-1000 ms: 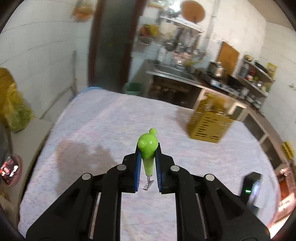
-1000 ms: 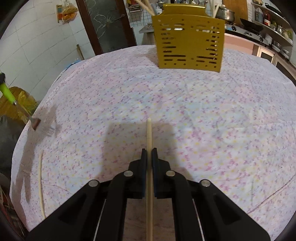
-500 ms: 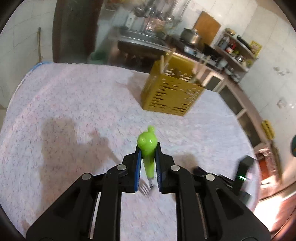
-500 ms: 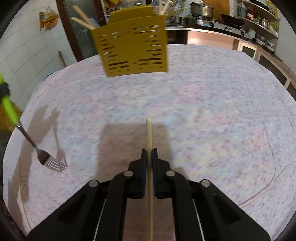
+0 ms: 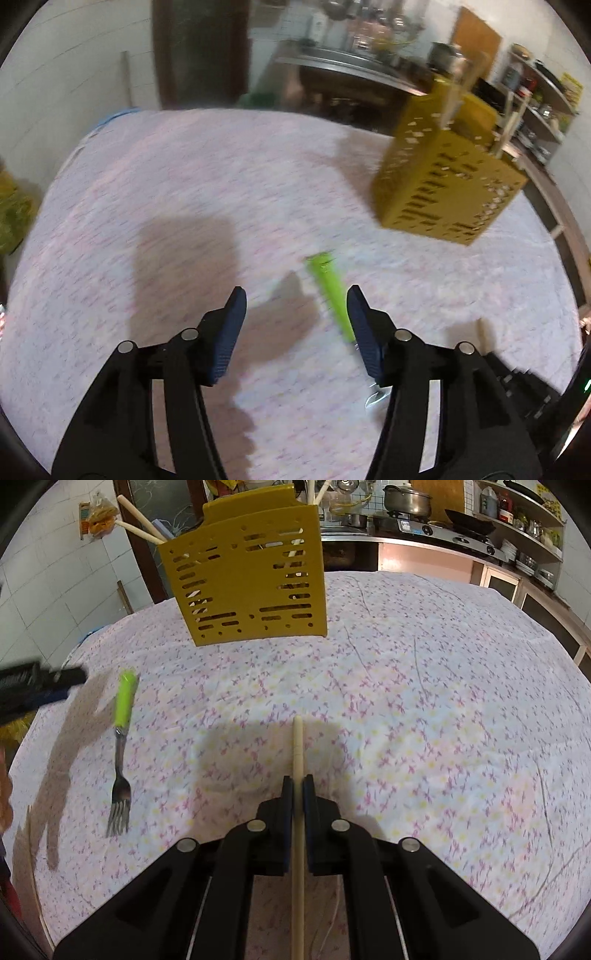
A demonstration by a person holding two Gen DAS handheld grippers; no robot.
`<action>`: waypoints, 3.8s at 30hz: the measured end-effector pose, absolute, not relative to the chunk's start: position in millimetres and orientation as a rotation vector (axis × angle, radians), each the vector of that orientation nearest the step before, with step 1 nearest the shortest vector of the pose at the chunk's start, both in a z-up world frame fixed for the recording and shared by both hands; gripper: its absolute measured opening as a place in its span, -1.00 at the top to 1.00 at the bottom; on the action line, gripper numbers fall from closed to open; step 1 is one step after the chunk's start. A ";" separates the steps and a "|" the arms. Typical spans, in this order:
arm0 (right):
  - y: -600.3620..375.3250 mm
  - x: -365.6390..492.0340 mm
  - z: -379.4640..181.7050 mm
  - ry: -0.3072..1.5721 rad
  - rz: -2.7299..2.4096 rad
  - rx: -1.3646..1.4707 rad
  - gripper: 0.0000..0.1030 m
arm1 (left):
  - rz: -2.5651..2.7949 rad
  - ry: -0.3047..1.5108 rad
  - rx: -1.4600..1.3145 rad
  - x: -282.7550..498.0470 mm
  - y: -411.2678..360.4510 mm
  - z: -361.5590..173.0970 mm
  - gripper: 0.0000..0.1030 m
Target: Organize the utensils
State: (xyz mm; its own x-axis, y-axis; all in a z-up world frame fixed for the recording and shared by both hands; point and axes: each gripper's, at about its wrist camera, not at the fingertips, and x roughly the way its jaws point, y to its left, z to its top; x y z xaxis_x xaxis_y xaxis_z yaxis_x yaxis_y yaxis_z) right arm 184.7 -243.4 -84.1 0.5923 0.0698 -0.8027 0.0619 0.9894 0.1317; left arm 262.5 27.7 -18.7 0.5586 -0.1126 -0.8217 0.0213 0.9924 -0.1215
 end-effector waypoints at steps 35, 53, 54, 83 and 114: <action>-243.1 168.6 -84.8 0.912 0.021 0.145 0.89 | 0.102 0.994 -0.168 143.0 97.5 -58.5 0.92; -313.1 203.5 -82.2 0.947 -0.044 0.167 0.89 | -0.159 0.990 -0.105 255.4 -124.5 -37.2 0.92; -316.9 206.1 -82.9 0.949 -0.041 0.171 0.89 | -0.158 0.989 -0.086 260.5 -132.1 -41.4 0.91; -231.5 214.0 -82.6 0.933 0.014 0.236 0.88 | 0.072 1.075 -0.086 314.6 -10.7 -66.8 -0.23; -180.6 266.9 -81.2 0.955 -0.008 0.079 0.76 | -0.123 1.018 -0.018 278.6 13.0 -53.3 0.18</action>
State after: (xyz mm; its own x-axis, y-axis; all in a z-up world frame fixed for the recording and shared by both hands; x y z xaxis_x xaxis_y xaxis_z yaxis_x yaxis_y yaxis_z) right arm 266.9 -180.6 -81.2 0.5778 0.0276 -0.8157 0.0418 0.9971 0.0634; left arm 278.6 13.0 -53.3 0.5184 -0.1109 -0.8479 0.0941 0.9929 -0.0724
